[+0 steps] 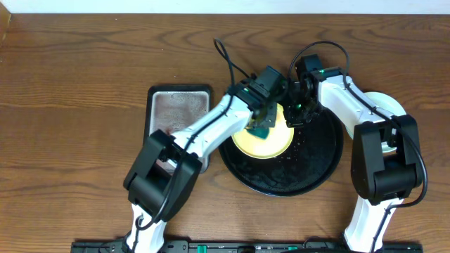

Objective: Clean dirty plates on tray and stack at the side

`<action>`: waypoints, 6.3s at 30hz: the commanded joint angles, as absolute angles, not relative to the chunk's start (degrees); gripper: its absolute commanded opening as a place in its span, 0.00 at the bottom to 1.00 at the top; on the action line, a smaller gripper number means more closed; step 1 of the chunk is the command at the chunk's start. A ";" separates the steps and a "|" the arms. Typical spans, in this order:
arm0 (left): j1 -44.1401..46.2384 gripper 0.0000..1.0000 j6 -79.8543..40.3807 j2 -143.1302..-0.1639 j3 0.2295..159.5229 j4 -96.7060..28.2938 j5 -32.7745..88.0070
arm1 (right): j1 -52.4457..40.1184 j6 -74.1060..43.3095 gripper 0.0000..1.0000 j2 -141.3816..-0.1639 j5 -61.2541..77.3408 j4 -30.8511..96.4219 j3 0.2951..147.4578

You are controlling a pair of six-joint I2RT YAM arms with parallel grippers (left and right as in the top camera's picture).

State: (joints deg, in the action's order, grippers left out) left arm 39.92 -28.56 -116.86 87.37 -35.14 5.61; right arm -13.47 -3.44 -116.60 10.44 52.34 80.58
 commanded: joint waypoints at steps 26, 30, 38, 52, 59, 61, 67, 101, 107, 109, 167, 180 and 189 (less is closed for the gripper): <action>34.46 0.07 -30.72 -101.60 87.00 -45.65 -9.10 | -13.61 -2.96 0.07 -115.07 9.67 52.25 80.51; 26.37 0.07 -26.50 -101.27 86.28 -47.79 -0.86 | -13.61 -2.96 0.11 -115.28 9.69 51.03 79.92; 13.06 0.07 -12.40 -103.00 80.16 -47.55 1.41 | -14.15 -3.16 0.02 -115.42 11.20 47.22 77.08; 11.05 0.30 -10.09 -103.02 64.99 -33.69 5.82 | -14.20 -0.05 0.01 -102.72 -3.62 46.83 77.25; 11.05 0.77 -10.09 -103.02 64.27 -35.09 5.30 | -17.87 2.46 0.01 -95.68 -21.80 46.04 77.25; 11.05 0.79 -10.11 -103.02 64.05 -36.67 5.15 | -19.55 2.44 0.01 -94.39 -26.30 46.13 77.25; 11.16 0.77 -10.09 -103.02 59.57 -35.40 4.51 | -25.54 2.44 0.01 -92.68 -40.27 44.12 77.25; 11.20 0.12 -10.11 -104.64 60.88 -24.47 4.49 | -32.47 3.92 0.01 -92.62 -53.74 42.17 77.25; 11.20 0.07 -15.11 -100.73 61.39 -23.86 4.54 | -32.47 3.99 0.01 -92.62 -53.78 42.13 77.25; 11.20 0.08 -18.24 -99.02 61.39 -23.92 4.54 | -32.49 4.67 0.01 -92.60 -53.76 42.11 77.25; 11.20 0.82 -20.45 -96.23 59.33 -36.18 5.54 | 31.14 -24.01 0.65 -88.51 4.23 36.82 61.10; 10.59 0.87 -17.67 -94.28 69.25 -47.83 5.58 | 10.48 1.69 0.98 -88.51 20.43 42.85 63.92; 9.39 0.87 -17.67 -82.26 66.85 -56.07 5.10 | 2.70 3.81 0.99 -82.24 11.40 60.34 70.81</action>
State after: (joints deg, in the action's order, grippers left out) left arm 9.58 -18.17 -89.19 69.38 -55.94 5.67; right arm 4.03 3.22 -87.09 13.85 60.27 70.78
